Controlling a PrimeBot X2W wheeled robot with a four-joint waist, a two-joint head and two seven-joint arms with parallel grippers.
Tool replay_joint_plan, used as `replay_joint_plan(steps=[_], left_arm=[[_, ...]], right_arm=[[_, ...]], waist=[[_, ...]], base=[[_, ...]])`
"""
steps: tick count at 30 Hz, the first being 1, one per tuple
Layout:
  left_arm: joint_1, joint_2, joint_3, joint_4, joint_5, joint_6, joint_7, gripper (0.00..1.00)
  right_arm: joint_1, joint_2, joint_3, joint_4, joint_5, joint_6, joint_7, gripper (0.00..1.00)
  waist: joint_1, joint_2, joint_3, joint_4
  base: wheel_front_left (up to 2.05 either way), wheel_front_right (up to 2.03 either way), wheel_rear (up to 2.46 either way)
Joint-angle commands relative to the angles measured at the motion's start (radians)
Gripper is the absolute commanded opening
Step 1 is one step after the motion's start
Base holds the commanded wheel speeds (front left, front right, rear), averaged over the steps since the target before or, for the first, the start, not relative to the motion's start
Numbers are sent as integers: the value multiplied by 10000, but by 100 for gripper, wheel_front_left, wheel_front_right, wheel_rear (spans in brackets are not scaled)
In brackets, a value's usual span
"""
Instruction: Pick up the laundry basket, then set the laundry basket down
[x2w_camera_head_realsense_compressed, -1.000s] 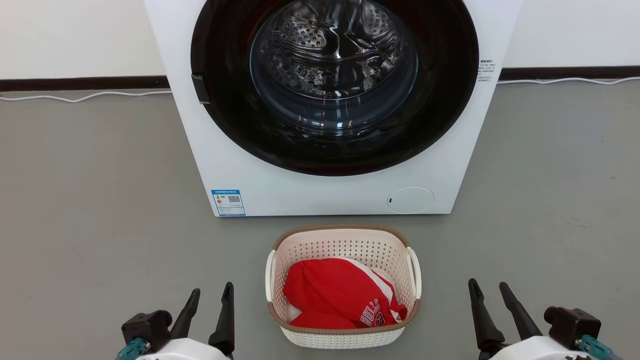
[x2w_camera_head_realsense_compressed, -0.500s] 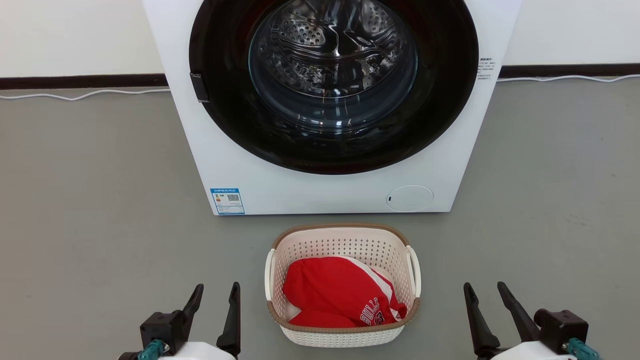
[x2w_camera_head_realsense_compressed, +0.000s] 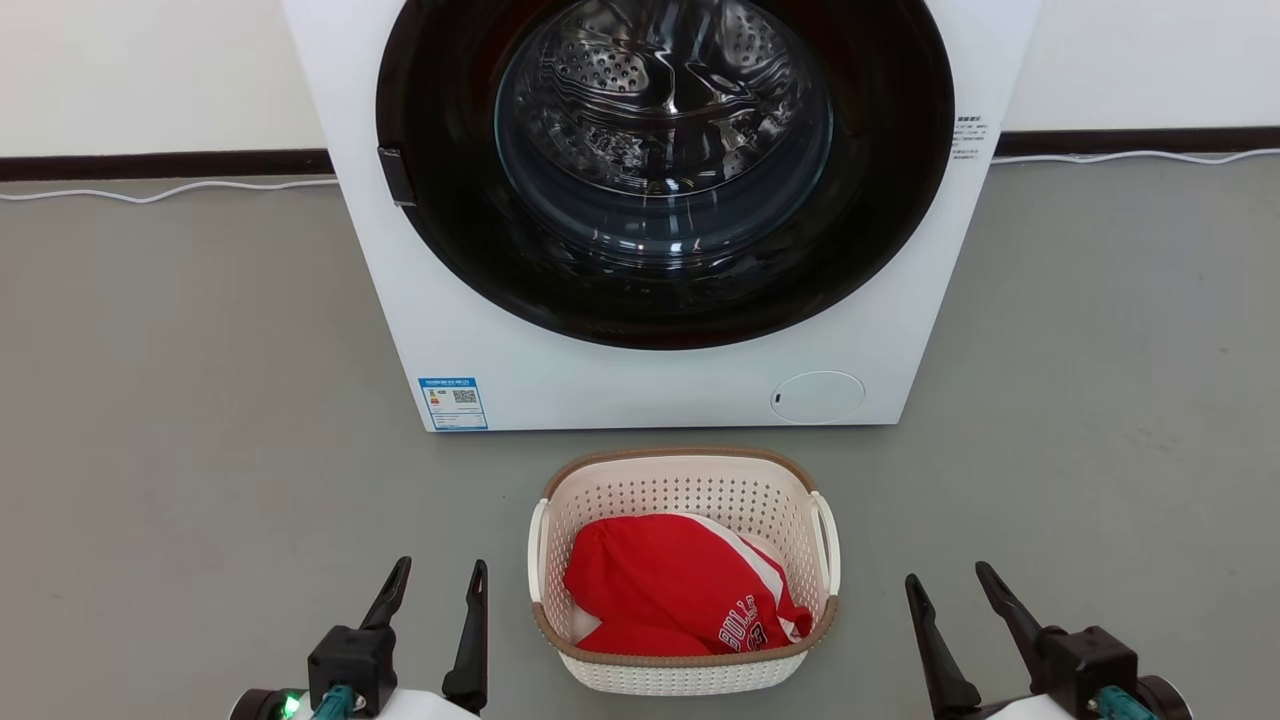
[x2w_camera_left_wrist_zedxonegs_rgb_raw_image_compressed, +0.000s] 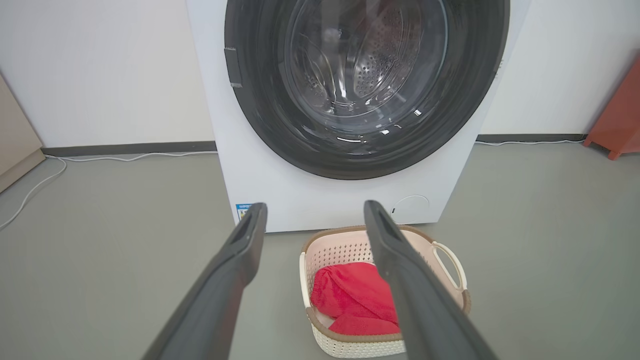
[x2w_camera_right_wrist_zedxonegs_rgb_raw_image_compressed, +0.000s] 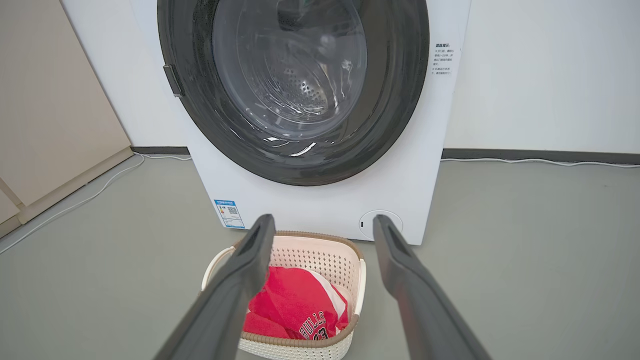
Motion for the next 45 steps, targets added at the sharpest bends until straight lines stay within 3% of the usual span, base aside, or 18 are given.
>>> replay_joint_plan(steps=[1,21,35,45], left_arm=[[-336,18,314,-270,303,113,-169,100],[-540,13,370,223,-275,81,-224,100],[-2363,13,-41,1352,-843,453,-224,100],[-3962,13,-279,2029,-1144,633,-224,100]], right_arm=[[-339,-90,234,-133,-368,70,-243,100],[-511,37,-227,180,-506,71,-299,100],[-2553,231,-875,1375,-213,71,-299,100],[-4157,274,-717,1909,-303,71,-299,100]], waist=[[-1,-1,1,-12],[-1,-1,439,-115],[-1,-1,2633,-188],[-1,-1,4553,-134]], base=[[0,0,0],[0,0,0],[0,0,0],[0,0,0]])
